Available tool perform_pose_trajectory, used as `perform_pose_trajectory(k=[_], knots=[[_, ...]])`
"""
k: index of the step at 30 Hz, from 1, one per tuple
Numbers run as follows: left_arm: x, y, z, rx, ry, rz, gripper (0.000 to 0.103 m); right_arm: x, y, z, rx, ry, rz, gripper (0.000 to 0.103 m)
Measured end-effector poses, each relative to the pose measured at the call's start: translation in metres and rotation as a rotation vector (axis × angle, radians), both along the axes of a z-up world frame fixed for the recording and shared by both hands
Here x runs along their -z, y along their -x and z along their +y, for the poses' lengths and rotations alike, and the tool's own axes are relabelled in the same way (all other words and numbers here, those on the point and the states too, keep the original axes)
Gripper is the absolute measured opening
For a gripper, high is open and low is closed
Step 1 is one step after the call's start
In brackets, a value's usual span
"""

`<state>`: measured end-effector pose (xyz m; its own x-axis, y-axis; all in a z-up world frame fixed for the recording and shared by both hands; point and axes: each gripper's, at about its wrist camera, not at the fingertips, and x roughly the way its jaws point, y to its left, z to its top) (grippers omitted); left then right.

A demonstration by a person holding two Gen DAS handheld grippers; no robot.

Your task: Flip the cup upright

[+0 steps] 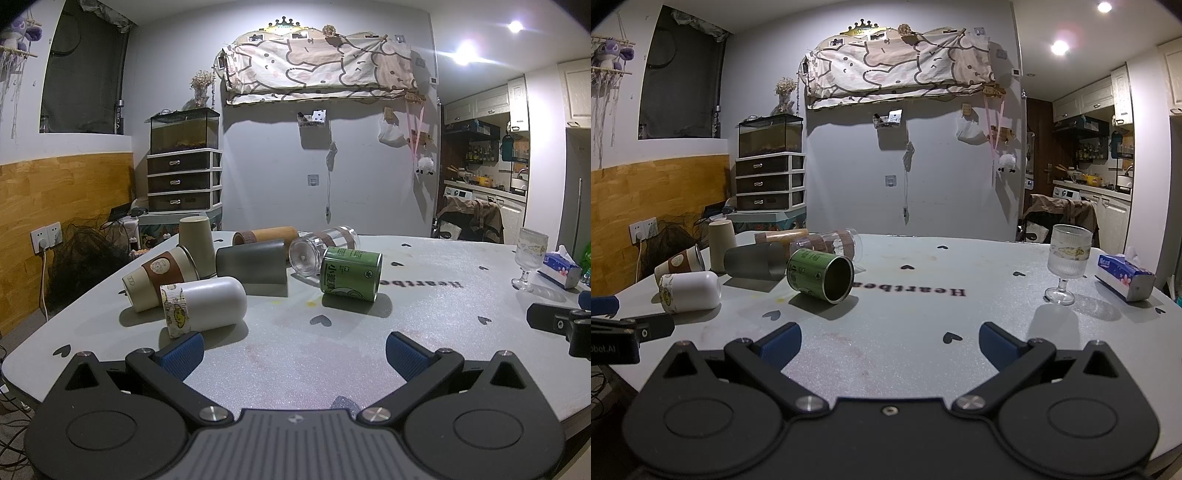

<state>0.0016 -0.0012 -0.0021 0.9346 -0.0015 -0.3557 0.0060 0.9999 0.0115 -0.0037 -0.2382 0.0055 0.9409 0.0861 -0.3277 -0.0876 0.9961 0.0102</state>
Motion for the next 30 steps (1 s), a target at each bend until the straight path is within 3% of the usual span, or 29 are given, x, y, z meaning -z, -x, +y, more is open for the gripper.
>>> perform_pose_trajectory(k=[21, 30], knots=[[0.003, 0.001, -0.004, 0.005, 0.005, 0.002, 0.103, 0.004, 0.000, -0.003, -0.009, -0.006, 0.009, 0.103], [-0.004, -0.033, -0.012, 0.006, 0.095, 0.038, 0.103, -0.004, 0.008, 0.000, -0.004, 0.000, -0.016, 0.103]])
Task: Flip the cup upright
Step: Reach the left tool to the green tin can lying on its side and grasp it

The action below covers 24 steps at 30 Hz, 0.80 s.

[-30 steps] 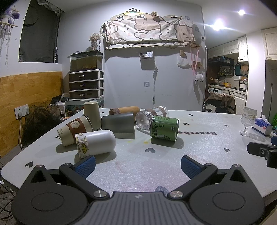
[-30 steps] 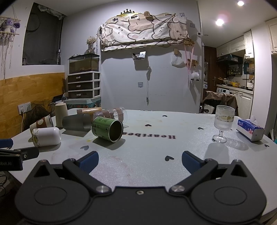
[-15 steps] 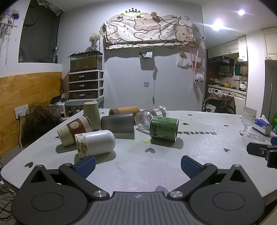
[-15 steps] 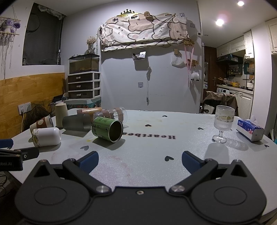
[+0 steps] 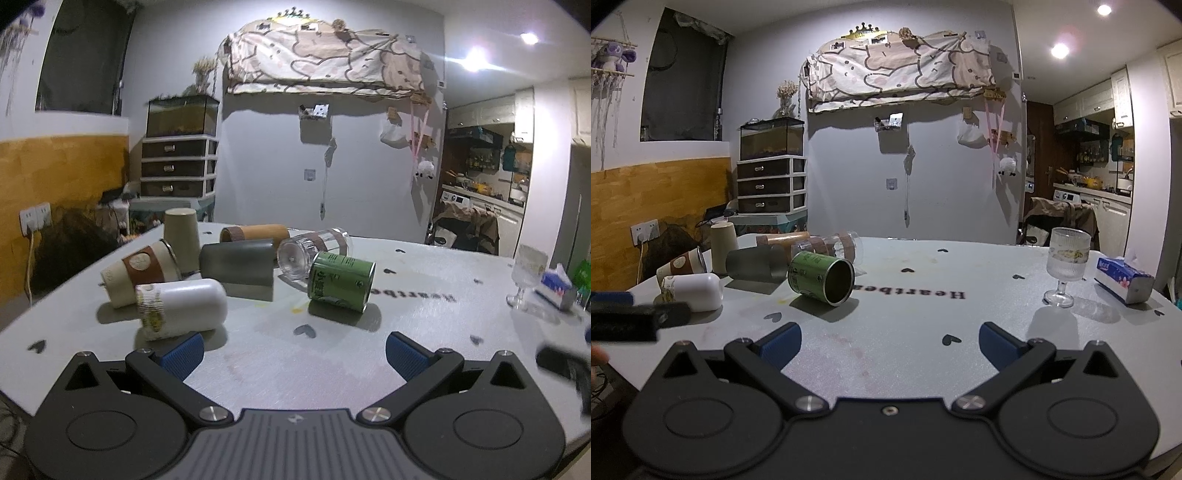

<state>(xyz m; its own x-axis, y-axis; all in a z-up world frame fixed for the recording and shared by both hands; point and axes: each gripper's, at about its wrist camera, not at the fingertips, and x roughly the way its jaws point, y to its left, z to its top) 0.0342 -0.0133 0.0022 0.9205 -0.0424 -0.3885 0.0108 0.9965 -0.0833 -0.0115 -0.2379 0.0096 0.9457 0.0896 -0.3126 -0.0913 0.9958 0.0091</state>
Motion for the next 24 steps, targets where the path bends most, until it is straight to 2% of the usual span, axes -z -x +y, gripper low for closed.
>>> perform_pose_trajectory(k=[5, 11, 19, 24], knots=[[-0.012, -0.034, -0.012, 0.000, 0.071, -0.025, 0.103, 0.000, 0.006, -0.004, 0.007, 0.001, -0.011, 0.103], [-0.025, -0.087, -0.034, -0.080, 0.117, -0.051, 0.103, 0.002, 0.009, -0.016, 0.025, -0.016, -0.010, 0.103], [-0.030, -0.170, -0.049, -0.220, 0.279, 0.116, 0.103, 0.006, 0.012, -0.032, 0.054, -0.034, 0.000, 0.103], [-0.016, -0.210, -0.060, -0.309, 0.281, 0.181, 0.102, 0.009, 0.014, -0.042, 0.073, -0.042, 0.008, 0.103]])
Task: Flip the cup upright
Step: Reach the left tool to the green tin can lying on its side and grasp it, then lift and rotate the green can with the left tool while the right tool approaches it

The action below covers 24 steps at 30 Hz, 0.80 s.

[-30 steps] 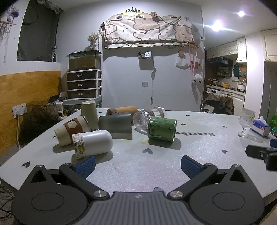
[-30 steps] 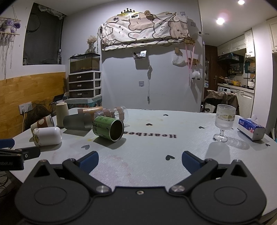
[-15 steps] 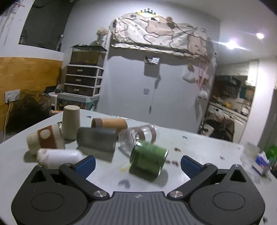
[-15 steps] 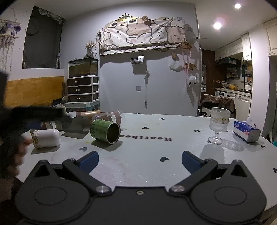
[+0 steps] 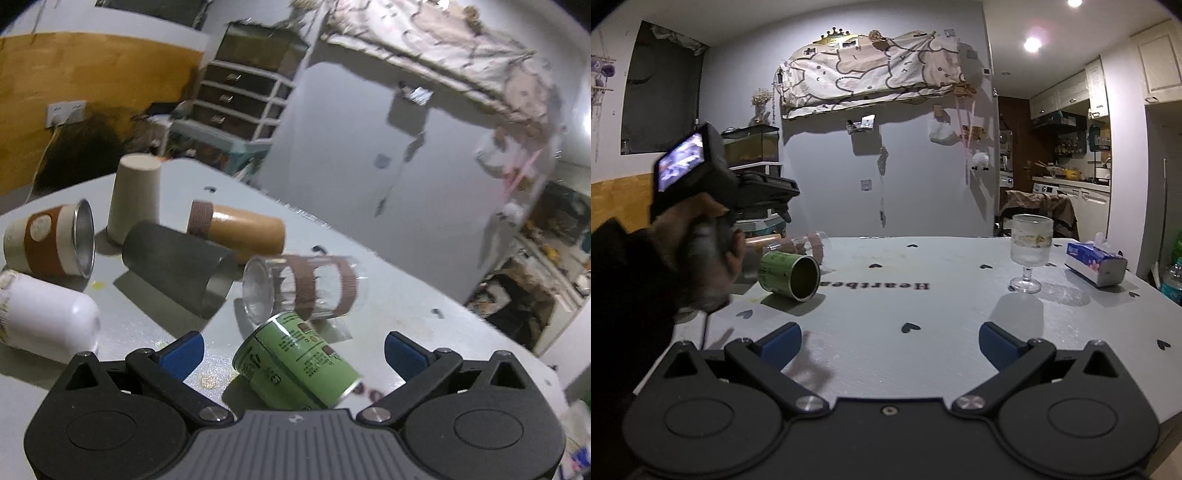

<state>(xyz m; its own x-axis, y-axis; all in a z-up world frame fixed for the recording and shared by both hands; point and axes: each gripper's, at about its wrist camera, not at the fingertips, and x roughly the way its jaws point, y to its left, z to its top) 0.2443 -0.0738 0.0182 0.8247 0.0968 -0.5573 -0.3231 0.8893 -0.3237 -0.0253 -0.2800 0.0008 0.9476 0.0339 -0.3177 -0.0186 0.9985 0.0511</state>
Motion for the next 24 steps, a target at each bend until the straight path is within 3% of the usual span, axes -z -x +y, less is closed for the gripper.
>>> perform_pose_trajectory(k=[9, 14, 17, 24], knots=[[0.025, -0.035, -0.002, -0.086, 0.086, 0.159, 0.100, 0.006, 0.000, -0.016, 0.031, -0.021, 0.021, 0.103], [0.039, -0.046, 0.001, -0.059, 0.141, 0.187, 0.101, 0.008, 0.000, -0.019, 0.033, -0.026, 0.024, 0.103], [0.040, -0.046, 0.007, -0.041, 0.184, 0.193, 0.085, 0.007, 0.001, -0.020, 0.040, -0.026, 0.022, 0.103], [0.033, -0.035, 0.014, 0.064, 0.168, 0.227, 0.082, 0.007, 0.000, -0.023, 0.044, -0.036, 0.024, 0.103]])
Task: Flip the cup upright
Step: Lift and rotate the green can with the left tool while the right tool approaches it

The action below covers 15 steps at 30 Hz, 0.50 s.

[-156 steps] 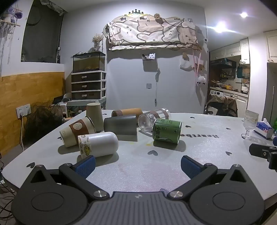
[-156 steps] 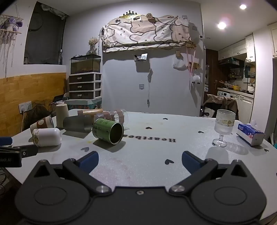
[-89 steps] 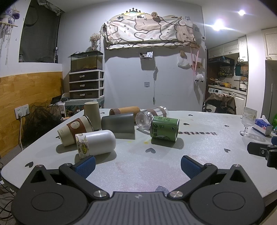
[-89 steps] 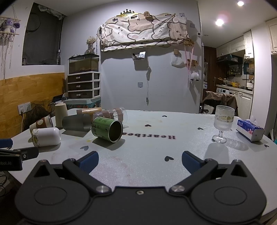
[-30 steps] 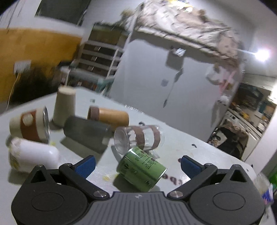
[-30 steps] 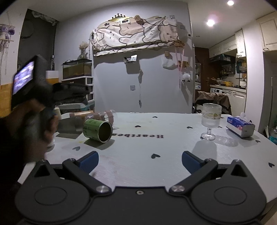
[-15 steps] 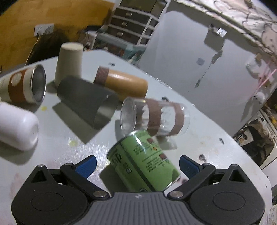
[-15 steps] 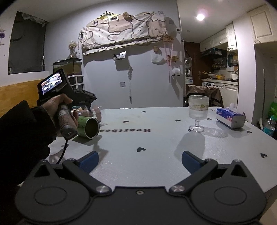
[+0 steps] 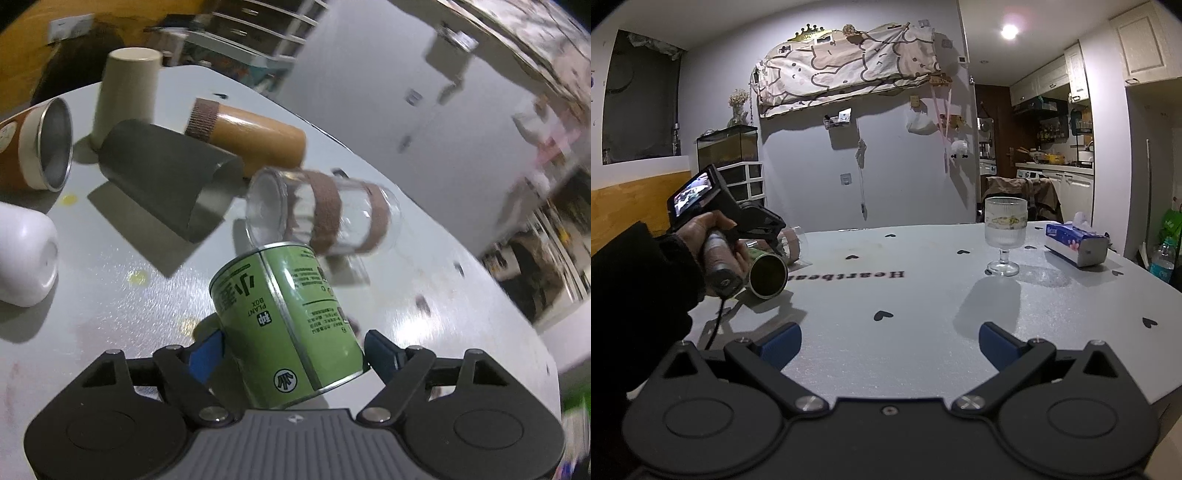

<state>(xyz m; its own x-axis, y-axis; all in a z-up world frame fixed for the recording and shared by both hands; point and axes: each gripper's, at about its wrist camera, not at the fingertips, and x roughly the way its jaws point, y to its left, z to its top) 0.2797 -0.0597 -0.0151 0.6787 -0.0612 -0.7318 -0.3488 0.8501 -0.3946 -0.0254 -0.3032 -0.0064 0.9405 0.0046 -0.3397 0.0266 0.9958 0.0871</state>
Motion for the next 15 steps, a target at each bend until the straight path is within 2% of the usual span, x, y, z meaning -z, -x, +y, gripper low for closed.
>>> perform_pose_trajectory(k=[3, 7, 13, 15], knots=[[-0.002, 0.019, -0.008, 0.131, -0.044, -0.006, 0.082, 0.000, 0.000, 0.001, 0.001, -0.001, 0.000, 0.103], [-0.004, 0.057, -0.032, 0.324, -0.156, -0.043, 0.080, 0.000, -0.001, 0.000, 0.013, -0.015, -0.001, 0.103], [-0.005, 0.117, -0.064, 0.639, -0.204, -0.070, 0.079, -0.004, 0.001, -0.004, 0.040, -0.023, -0.008, 0.103], [-0.004, 0.134, -0.069, 0.715, -0.211, -0.079, 0.079, -0.006, 0.003, -0.007, 0.046, -0.032, -0.014, 0.103]])
